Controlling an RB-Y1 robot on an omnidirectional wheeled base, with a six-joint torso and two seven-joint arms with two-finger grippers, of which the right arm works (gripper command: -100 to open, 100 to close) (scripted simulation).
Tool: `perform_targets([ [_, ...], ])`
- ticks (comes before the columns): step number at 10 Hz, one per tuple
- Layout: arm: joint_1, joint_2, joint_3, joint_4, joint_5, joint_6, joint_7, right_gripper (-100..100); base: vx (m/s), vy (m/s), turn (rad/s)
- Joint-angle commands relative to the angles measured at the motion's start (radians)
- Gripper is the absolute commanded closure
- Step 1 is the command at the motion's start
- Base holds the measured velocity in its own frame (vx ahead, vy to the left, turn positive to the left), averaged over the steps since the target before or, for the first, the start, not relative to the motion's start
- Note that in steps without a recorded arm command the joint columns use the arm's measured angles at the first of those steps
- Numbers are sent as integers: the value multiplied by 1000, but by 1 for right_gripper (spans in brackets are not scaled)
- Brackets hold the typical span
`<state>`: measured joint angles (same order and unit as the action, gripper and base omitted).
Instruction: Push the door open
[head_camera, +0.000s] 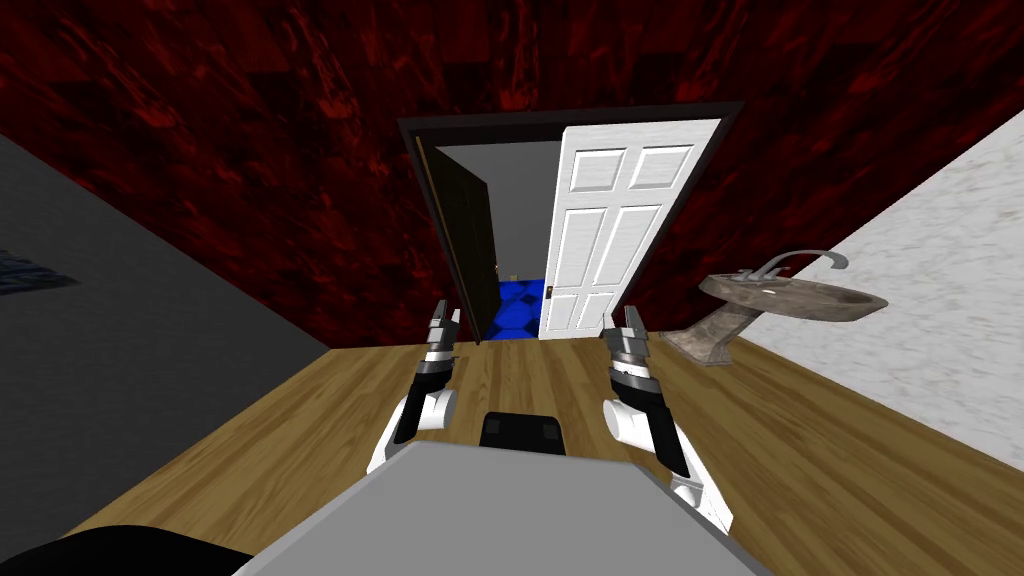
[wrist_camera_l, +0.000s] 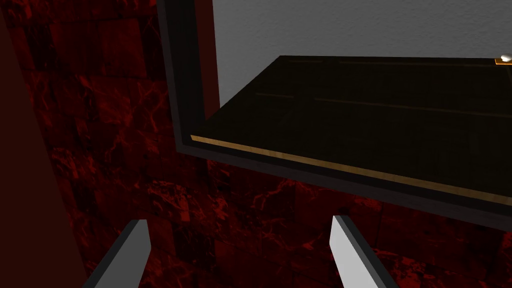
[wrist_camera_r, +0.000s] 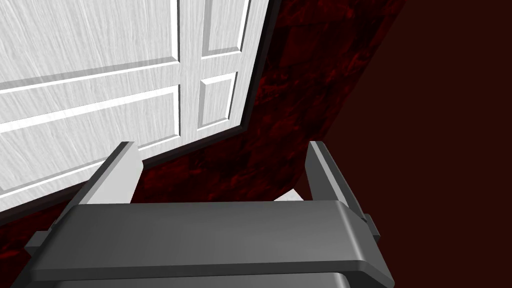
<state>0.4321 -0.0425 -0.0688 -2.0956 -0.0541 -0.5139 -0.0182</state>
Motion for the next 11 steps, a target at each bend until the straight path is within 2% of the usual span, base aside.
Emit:
perform_targets([
  [1, -12, -2, 8, 35, -1, -7, 1, -100, 82, -29, 31],
  [10, -112, -44, 24, 307, -28, -65, -15, -100, 100, -20, 45],
  [11, -112, -44, 24, 316, -28, -65, -15, -100, 63, -26, 10],
])
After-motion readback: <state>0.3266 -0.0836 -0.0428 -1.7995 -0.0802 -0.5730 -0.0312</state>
